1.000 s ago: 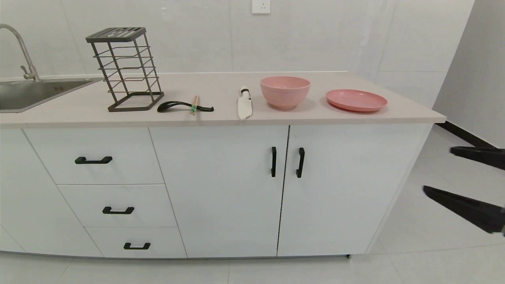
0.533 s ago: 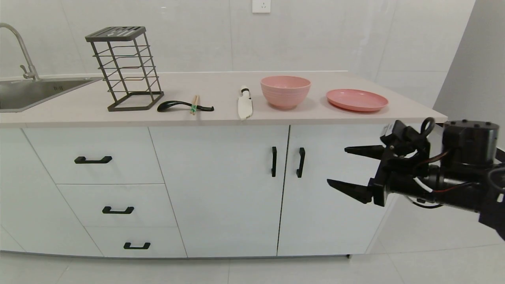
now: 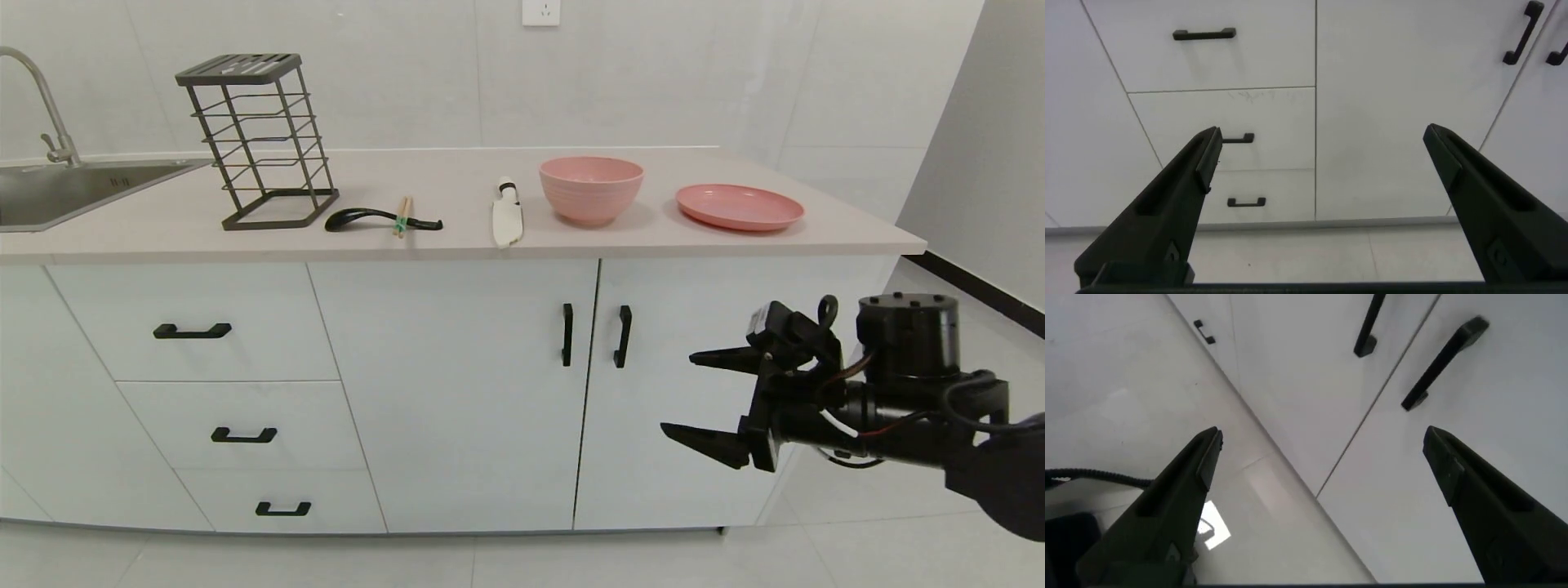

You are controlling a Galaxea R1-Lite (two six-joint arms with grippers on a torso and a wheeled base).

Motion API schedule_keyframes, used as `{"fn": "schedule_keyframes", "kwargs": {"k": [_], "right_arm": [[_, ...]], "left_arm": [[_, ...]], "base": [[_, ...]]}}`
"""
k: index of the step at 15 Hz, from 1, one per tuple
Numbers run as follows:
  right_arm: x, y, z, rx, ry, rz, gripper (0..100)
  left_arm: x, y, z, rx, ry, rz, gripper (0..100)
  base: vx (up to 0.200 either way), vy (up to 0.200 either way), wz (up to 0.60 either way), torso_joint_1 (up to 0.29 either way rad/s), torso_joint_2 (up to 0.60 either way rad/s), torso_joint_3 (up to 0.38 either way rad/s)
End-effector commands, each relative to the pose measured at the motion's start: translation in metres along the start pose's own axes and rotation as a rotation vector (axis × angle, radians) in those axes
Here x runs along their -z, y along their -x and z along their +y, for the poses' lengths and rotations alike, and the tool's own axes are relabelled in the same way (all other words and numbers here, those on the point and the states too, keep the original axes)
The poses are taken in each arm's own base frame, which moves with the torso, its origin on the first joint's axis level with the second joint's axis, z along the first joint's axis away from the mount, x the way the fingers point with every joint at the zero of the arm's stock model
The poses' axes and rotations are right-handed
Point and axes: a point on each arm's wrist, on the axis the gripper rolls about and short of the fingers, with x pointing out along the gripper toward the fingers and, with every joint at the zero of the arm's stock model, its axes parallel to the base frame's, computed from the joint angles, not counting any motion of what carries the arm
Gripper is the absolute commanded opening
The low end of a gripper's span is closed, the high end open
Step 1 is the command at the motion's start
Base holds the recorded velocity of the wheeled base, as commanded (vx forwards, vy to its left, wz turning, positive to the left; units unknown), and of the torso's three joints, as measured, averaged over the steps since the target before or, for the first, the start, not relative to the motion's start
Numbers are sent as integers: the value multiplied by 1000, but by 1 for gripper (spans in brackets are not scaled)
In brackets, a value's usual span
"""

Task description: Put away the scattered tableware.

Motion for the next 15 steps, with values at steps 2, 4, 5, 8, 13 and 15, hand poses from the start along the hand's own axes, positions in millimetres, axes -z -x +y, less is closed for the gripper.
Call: {"fn": "schedule_keyframes", "kwargs": {"k": [2,4,5,8,13,15], "right_arm": [[11,46,8,87,-29,-10,100],[10,55,-1,106,-21,-55,100],[12,57,-2,117,-28,-51,100],[11,55,-7,126,-29,-49,100],[-3,-3,-22,28,23,-70,100],[-11,-46,-20,-52,57,-88,100]], "left_arm": [[0,0,-1,45,-14,3,100],[0,0,-1,50,-17,2,100],[0,0,-1,54,-19,2,100],[0,0,-1,61,-17,2,100],[0,0,-1,54,-16,4,100],[0,0,-1,54,-14,4,100]], "base": [[0,0,0,0,0,0],[0,0,0,0,0,0],[0,0,0,0,0,0],[0,0,0,0,0,0],[0,0,0,0,0,0],[0,0,0,0,0,0]]}}
